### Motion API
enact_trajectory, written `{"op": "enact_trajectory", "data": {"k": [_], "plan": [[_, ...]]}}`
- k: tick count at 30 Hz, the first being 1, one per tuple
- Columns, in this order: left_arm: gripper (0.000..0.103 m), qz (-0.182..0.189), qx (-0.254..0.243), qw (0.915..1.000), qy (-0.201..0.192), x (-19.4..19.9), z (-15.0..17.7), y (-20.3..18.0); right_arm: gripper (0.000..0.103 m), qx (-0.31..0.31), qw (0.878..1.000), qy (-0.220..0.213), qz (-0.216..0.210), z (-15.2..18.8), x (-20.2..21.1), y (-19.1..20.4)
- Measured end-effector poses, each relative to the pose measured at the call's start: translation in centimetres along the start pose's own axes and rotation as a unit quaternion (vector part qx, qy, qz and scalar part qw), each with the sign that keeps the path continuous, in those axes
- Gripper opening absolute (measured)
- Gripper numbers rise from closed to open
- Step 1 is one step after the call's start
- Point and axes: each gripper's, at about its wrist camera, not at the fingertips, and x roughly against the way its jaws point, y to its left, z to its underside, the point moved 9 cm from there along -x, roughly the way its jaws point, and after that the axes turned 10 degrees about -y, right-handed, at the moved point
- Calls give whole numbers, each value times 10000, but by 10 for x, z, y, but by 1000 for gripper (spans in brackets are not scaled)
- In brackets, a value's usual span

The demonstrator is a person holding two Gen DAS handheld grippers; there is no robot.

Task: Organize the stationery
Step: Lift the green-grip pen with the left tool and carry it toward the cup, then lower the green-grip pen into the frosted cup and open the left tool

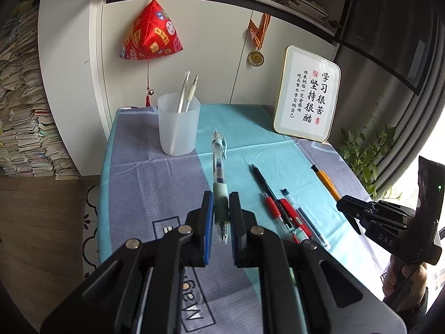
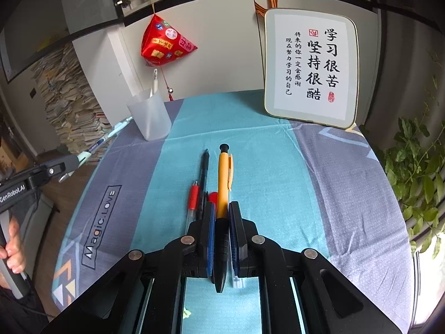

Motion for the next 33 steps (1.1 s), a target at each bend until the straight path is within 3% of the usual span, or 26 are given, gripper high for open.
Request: {"op": "enact_trajectory", "data": {"k": [4,18,31,33], "plan": [[9,-177,-185,9997,43,2,-10,16,11,-18,10000,4,-1,0,-2,3],[6,-247,-316,9991,155,-3,-36,38,11,-110,9999,123,-36,9,-3,5],[4,-375,-291,9981,-388,11,-85,40,11,-133,9999,44,-88,5,4,5],[4,-524,-369,9970,-438,11,-84,43,11,-130,9999,50,-78,5,4,5]]}}
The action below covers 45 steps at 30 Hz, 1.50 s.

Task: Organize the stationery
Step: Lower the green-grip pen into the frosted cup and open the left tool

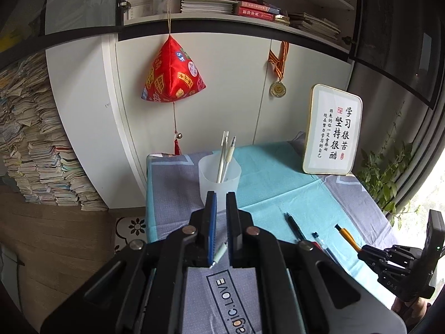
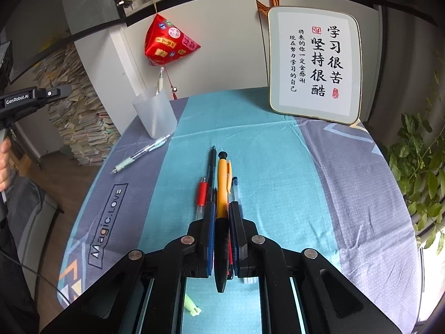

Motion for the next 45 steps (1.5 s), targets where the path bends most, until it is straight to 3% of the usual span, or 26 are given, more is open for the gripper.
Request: {"op": "enact_trajectory", "data": {"k": [7,8,9,10,11,12,15,17,20,21,26,37,45], "plan": [[12,5,-215,9962,848,-42,73,2,11,-37,9999,80,-68,5,0,-3],[21,39,-329,9948,963,-50,85,1,11,-43,9999,91,-93,6,0,-2],[40,27,-457,9930,1086,-57,97,0,11,-64,9999,102,-115,6,0,-3],[52,11,-553,9913,1196,-64,107,0,11,-92,9998,115,-127,6,0,-3],[62,-4,-627,9902,1247,-71,114,-1,11,-109,9998,123,-122,7,0,-5],[62,86,-684,9898,1249,-77,121,-4,11,-118,9998,126,-108,7,0,-5],[62,185,-881,9849,1478,-93,137,-8,11,-160,9997,148,-124,8,-1,-7],[56,270,-966,9807,1681,-105,148,-9,11,-173,9997,159,-120,9,-1,-7],[17,590,-603,9811,1740,-111,152,-8,11,-193,9996,169,-138,9,-1,-8],[11,571,-681,9806,1747,-111,151,-6,11,-203,9995,178,-139,10,-2,-8],[9,680,-661,9811,1687,-105,145,-8,11,-217,9995,184,-136,10,-2,-9],[9,513,-732,9927,806,-57,52,2,11,-323,9991,123,-230,9,4,-6],[9,288,-1139,9882,981,-59,31,8,11,-363,9990,62,-239,5,10,-7]]}}
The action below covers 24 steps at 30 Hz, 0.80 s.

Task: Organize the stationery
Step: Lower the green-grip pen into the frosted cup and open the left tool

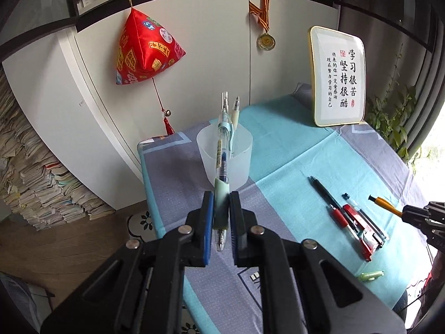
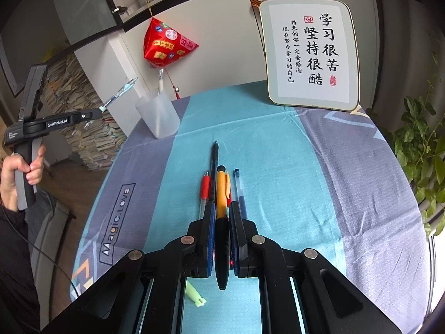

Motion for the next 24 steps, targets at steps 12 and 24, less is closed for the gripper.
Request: {"op": "enact_trajectory", "data": {"k": [12,24], "plan": [[9,-355,-1703,9767,1254,-15,-8,2,11,-184,9998,-87,-54,-1,2,-5],[14,-826,-2263,9516,1910,-48,-19,2,11,-249,9995,-183,8,-2,11,-13]]}}
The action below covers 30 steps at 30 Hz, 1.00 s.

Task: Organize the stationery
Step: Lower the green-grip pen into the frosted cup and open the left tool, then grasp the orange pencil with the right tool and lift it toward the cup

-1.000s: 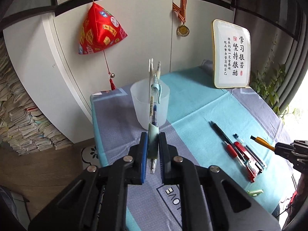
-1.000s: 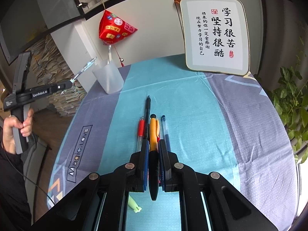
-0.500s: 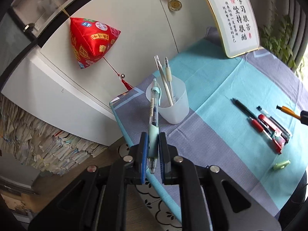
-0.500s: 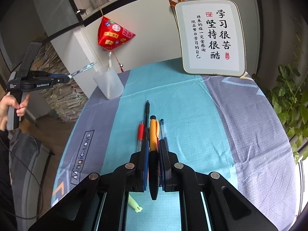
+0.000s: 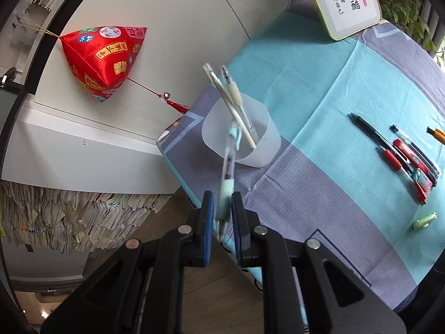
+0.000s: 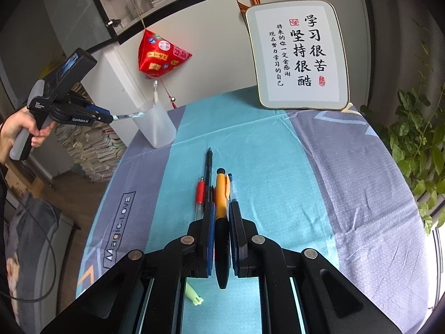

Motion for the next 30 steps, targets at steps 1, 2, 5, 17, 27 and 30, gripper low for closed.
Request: {"op": "enact_trajectory", "data": {"k": [1,2,5,17,27,30], "plan": [[16,-166,-9,9999,1,0,-3,3,11,-11,10000,-4,0,0,1,-1],[26,-317,4,9995,-33,0,-6,7,11,-23,10000,-5,7,0,1,-2],[58,-536,65,9983,-222,8,-16,12,11,-43,10000,-8,33,-1,2,-4],[64,-546,494,9946,-730,25,-23,12,11,-60,10000,-42,-26,-2,3,-2],[70,-275,1054,9872,-1168,35,-5,0,11,199,9995,236,74,21,-4,-17],[76,-195,1175,9836,-1354,42,5,-7,17,518,9958,698,277,44,-11,-26]]}}
